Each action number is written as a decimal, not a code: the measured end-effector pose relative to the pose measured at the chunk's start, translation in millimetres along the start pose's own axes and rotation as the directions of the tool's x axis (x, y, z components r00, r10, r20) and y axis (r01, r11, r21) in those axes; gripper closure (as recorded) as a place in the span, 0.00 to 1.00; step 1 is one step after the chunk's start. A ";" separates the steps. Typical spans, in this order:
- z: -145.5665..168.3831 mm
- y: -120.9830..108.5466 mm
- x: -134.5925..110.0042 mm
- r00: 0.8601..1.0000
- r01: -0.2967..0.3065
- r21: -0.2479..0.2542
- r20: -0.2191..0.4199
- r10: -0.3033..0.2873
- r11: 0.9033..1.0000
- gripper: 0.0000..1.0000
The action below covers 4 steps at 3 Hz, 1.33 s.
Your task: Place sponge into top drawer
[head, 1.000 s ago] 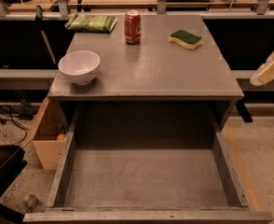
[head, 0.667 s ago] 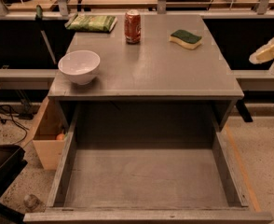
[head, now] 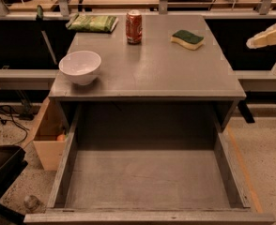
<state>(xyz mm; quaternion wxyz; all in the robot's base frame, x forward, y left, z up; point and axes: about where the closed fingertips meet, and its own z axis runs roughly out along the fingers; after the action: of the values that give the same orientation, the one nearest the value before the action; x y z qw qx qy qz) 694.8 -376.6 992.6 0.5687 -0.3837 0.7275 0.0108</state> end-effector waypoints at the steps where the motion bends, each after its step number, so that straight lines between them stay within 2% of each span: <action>1: 0.1 0.0 0.0 1.000 0.000 0.000 0.000 0.000 1.000 0.00; 2: 46.4 6.1 9.4 0.998 -0.056 0.004 -0.036 0.056 0.998 0.00; 3: 107.8 12.2 18.7 0.987 -0.152 0.011 -0.051 0.153 0.988 0.00; 4: 149.4 17.7 25.7 0.973 -0.225 0.010 -0.055 0.225 0.974 0.00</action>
Offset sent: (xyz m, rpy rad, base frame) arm 0.1040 0.0609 -0.0807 0.0767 0.1516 -0.1306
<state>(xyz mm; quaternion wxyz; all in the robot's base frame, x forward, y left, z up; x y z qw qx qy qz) 805.6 -310.5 910.9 0.5442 -0.2979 0.7818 0.0630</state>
